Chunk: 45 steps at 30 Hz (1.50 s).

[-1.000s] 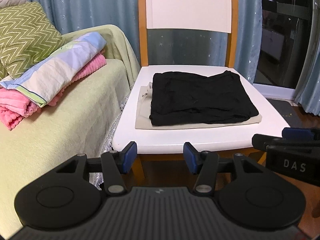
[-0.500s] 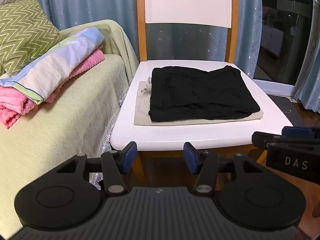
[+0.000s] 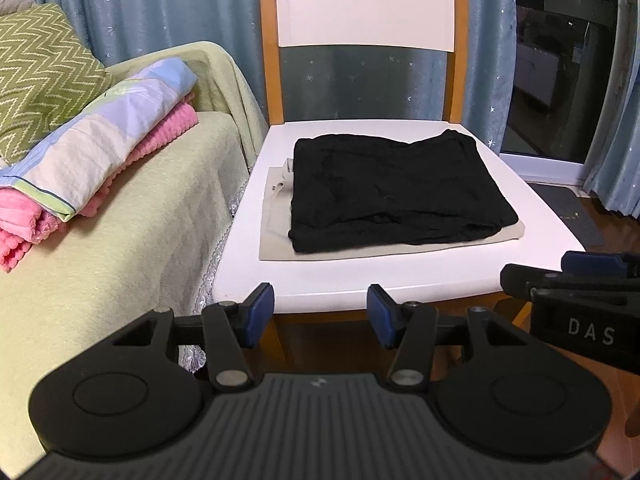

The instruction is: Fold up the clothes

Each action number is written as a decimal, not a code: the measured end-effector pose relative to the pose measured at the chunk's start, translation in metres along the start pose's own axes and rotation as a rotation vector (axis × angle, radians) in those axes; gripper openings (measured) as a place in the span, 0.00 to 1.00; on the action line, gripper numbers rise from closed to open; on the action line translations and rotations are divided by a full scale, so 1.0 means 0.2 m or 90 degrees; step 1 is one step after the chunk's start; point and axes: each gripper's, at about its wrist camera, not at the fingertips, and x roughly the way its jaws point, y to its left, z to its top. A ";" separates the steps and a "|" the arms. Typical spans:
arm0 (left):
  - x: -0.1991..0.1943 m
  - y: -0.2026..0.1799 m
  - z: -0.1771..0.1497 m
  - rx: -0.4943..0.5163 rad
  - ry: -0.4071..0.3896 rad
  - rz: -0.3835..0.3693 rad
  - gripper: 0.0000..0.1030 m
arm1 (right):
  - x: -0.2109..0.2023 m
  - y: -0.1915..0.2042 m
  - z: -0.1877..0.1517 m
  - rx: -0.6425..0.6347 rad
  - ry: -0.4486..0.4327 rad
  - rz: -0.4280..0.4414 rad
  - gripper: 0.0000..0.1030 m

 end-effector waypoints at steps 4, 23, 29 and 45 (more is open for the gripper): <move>0.00 0.00 0.00 0.003 0.001 0.000 0.55 | 0.00 0.00 0.00 0.000 0.001 -0.002 0.50; -0.01 -0.01 -0.01 0.009 0.006 -0.004 0.55 | -0.01 -0.01 0.00 0.001 -0.004 -0.010 0.50; -0.01 -0.01 -0.01 0.009 0.007 -0.003 0.55 | -0.01 -0.01 0.01 0.001 -0.003 -0.010 0.50; -0.01 -0.02 0.00 0.015 0.008 -0.004 0.55 | 0.00 -0.01 0.03 0.002 -0.001 -0.011 0.50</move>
